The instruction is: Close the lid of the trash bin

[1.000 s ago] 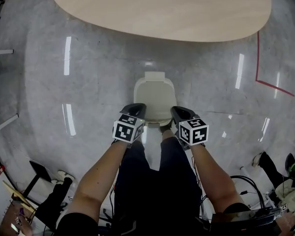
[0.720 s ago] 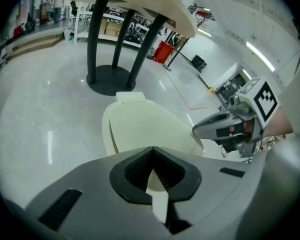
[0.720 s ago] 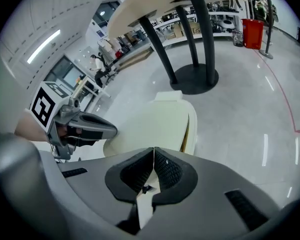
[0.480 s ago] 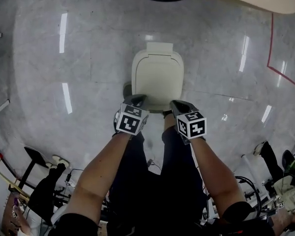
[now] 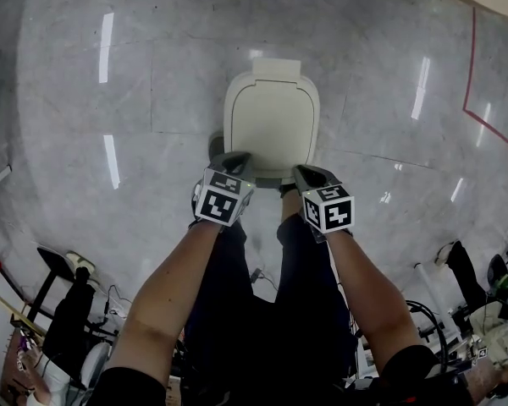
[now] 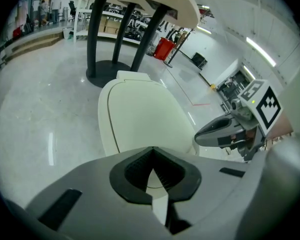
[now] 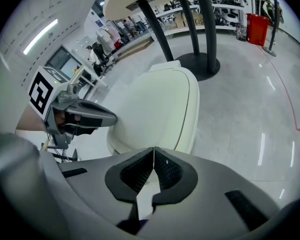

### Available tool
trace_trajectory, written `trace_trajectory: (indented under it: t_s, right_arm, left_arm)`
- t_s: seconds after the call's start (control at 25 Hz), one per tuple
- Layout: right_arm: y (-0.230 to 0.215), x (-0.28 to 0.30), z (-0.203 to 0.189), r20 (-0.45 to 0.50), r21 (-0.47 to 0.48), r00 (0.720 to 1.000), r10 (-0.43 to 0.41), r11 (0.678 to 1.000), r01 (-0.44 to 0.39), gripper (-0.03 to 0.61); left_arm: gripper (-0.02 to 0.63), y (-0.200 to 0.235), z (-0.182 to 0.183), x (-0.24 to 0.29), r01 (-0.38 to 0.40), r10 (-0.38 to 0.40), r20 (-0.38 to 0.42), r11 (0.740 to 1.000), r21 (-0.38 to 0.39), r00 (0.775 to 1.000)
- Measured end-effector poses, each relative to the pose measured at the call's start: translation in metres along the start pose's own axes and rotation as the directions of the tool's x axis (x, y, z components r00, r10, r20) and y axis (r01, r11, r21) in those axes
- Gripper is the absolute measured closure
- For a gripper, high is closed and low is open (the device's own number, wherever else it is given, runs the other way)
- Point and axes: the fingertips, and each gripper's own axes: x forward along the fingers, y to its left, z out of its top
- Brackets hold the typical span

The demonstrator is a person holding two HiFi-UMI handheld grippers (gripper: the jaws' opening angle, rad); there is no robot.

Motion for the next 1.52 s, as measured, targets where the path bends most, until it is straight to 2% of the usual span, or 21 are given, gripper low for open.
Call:
trace_trajectory:
  t_s: [0.12,0.28,0.36,0.48,0.6,0.8,0.92,1.0,1.24,1.36,1.52]
  right_arm:
    - [0.006,-0.015,0.018,0.043,-0.018,0.999,0.013,1.000,-0.012,0.569]
    - [0.024,-0.061,0.066,0.143,-0.073,0.989,0.037,0.997,-0.026,0.569]
    - [0.038,-0.095,0.098,0.210,-0.109,0.976,0.054,0.994,-0.031,0.569]
    - [0.060,-0.151,0.148,0.309,-0.157,0.947,0.082,0.987,-0.034,0.569]
    - [0.082,-0.211,0.192,0.400,-0.202,0.910,0.112,0.979,-0.032,0.569]
    - [0.129,-0.317,0.245,0.543,-0.270,0.824,0.161,0.963,-0.010,0.569]
    - [0.156,-0.372,0.272,0.601,-0.312,0.774,0.199,0.950,-0.002,0.569]
    - [0.170,-0.404,0.294,0.649,-0.334,0.728,0.220,0.942,0.013,0.569]
    - [0.200,-0.486,0.327,0.753,-0.379,0.602,0.266,0.923,0.065,0.569]
    - [0.214,-0.517,0.330,0.783,-0.385,0.556,0.278,0.919,0.083,0.569]
    - [0.222,-0.543,0.333,0.795,-0.421,0.520,0.312,0.901,0.104,0.569]
  left_arm:
    - [0.623,-0.003,0.011,-0.012,0.010,-0.010,0.037,1.000,-0.014,0.999]
    - [0.623,-0.017,0.047,-0.060,0.023,-0.021,0.145,1.000,-0.015,0.989]
    - [0.623,-0.027,0.074,-0.096,0.025,-0.023,0.217,1.000,-0.005,0.976]
    - [0.623,-0.044,0.122,-0.158,0.019,-0.024,0.333,1.000,0.018,0.943]
    - [0.623,-0.059,0.171,-0.222,-0.012,-0.004,0.455,0.999,0.031,0.891]
    - [0.623,-0.100,0.239,-0.339,-0.026,0.001,0.651,0.999,0.028,0.759]
    - [0.623,-0.130,0.262,-0.401,-0.128,-0.009,0.705,0.982,0.142,0.710]
    - [0.623,-0.145,0.278,-0.438,-0.165,-0.037,0.743,0.967,0.196,0.668]
    - [0.623,-0.176,0.302,-0.519,-0.193,-0.104,0.837,0.951,0.242,0.538]
    - [0.623,-0.187,0.300,-0.547,-0.179,-0.130,0.858,0.952,0.248,0.497]
    - [0.623,-0.199,0.299,-0.566,-0.194,-0.140,0.878,0.948,0.252,0.458]
